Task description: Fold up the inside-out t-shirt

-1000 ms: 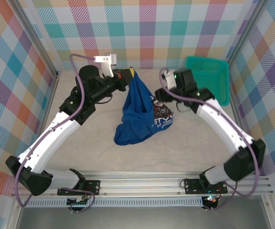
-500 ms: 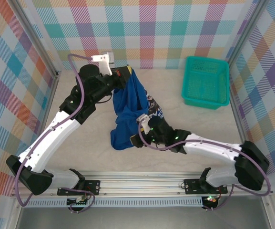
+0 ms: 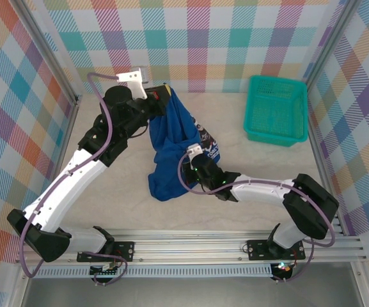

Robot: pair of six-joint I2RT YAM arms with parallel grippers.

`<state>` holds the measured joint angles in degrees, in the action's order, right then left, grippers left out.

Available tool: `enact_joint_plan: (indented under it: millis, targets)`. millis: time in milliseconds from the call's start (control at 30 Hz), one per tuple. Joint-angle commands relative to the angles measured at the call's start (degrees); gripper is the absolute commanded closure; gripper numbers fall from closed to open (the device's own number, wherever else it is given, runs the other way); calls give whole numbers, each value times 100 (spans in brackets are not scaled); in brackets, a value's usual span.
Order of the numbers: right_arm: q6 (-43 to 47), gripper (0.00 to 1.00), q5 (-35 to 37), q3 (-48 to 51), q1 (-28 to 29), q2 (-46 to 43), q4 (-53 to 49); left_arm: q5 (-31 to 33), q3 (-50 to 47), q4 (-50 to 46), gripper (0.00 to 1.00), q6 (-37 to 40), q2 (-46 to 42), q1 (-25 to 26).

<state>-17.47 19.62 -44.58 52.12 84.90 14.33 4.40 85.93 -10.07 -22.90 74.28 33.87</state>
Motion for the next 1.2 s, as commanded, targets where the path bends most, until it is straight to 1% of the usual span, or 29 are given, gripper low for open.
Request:
enact_joint_plan:
  millis: [0, 100, 200, 233, 333, 433, 500, 600, 633, 700, 800, 867, 933, 1000, 1033, 1067, 1133, 1167]
  targets:
    - [409, 100, 5, 113, -441, -943, -416, 407, 96, 119, 100, 74, -361, -452]
    - [575, 100, -651, 12, -1286, -1790, -1204, 382, 127, 88, 100, 6, -503, -931]
    - [1210, 100, -899, -544, -1883, -2248, -1974, 241, 292, -31, 100, 36, -566, -1243]
    - [1429, 100, -992, -890, -2088, -2300, -2317, 206, 346, -81, 100, 42, -572, -1314]
    - [1841, 100, -1104, -1816, -2457, -2171, -3197, 149, 277, -144, 100, 32, -641, -1434]
    - [1958, 100, -1014, -2375, -2617, -1922, -3911, 71, -124, -134, 100, -89, -813, -1496]
    - [1952, 100, -872, -2538, -2645, -1768, -4335, 34, -509, -168, 100, -193, -986, -1497]
    - [1671, 100, -559, -2405, -2648, -1635, -4860, -283, -1339, -140, 100, -519, -1338, -1497]
    - [1554, 100, -495, -2299, -2652, -1646, -5008, -459, -1617, -247, 100, -566, -1483, -1497]
    - [1175, 100, -379, -1952, -2661, -1752, -5246, -560, -2230, -708, 100, -659, -1841, -1498]
    - [588, 100, -375, -1289, -2663, -1995, -5426, -689, -3633, -956, 100, -1053, -2653, -1497]
    - [231, 99, -486, -818, -2661, -2087, -5367, -748, -4451, -1145, 100, -1289, -3047, -1497]
    - [47, 94, -741, -519, -2661, -2043, -5172, -860, -5173, -1211, 100, -1517, -3239, -1497]
    - [82, 85, -1258, -357, -2601, -1987, -4816, -1182, -5696, -969, 100, -1680, -3232, -1488]
    - [286, 75, -1550, -284, -2418, -1986, -4453, -1311, -5880, -844, 100, -1734, -3180, -1489]
    - [514, 68, -1710, -246, -2203, -1955, -4192, -1377, -6011, -762, 100, -1753, -3123, -1480]
    - [843, 59, -1628, -307, -1650, -1806, -3784, -1375, -6086, -769, 100, -1648, -3035, -1476]
    - [1036, 56, -1608, -380, -1403, -1664, -3628, -1335, -6096, -791, 100, -1575, -3008, -1471]
